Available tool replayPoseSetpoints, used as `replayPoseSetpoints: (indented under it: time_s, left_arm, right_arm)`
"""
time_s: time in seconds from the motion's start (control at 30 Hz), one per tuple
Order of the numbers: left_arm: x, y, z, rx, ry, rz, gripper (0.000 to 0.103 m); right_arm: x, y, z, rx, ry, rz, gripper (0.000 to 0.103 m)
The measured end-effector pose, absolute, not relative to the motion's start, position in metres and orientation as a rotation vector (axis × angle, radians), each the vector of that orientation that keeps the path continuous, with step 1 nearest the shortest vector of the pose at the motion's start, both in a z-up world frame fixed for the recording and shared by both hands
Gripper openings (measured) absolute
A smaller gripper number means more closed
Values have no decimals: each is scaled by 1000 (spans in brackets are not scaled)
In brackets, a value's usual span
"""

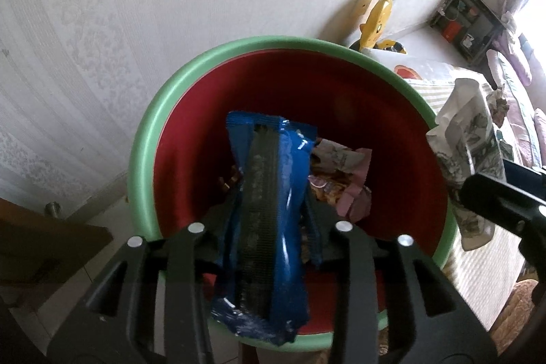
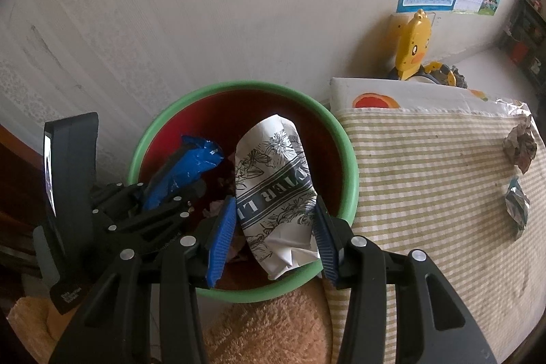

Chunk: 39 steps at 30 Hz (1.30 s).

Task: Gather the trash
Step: 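Release the blue wrapper with the left tool while the right tool drops the white paper into the bin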

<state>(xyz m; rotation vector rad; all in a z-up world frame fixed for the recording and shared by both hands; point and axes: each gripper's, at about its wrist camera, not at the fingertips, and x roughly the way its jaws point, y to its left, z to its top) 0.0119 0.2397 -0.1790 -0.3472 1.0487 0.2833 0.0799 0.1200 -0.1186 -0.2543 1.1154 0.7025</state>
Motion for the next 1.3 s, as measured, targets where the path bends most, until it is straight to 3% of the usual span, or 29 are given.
replayPoseSetpoints:
  time_s: [0.1, 0.37, 0.73, 0.97, 1.03, 1.3]
  left_arm:
    - [11, 241, -181, -352, 1050, 286, 37]
    - [11, 242, -178, -368, 1031, 285, 57]
    - [-5, 254, -155, -446, 965, 312, 70]
    - [-12, 257, -145, -459, 943, 331, 73]
    - [-13, 255, -143, -457, 943, 327, 73]
    - [-11, 229, -119, -421, 898, 299, 74]
  right_arm:
    - [80, 121, -120, -256, 1118, 704, 43]
    - [81, 123, -123, -259, 1125, 704, 43]
    - [82, 125, -126, -250, 1132, 707, 44]
    - [84, 122, -123, -225, 1124, 700, 45]
    - [84, 118, -121, -215, 1118, 696, 53]
    - [83, 79, -102, -156, 1072, 640, 58]
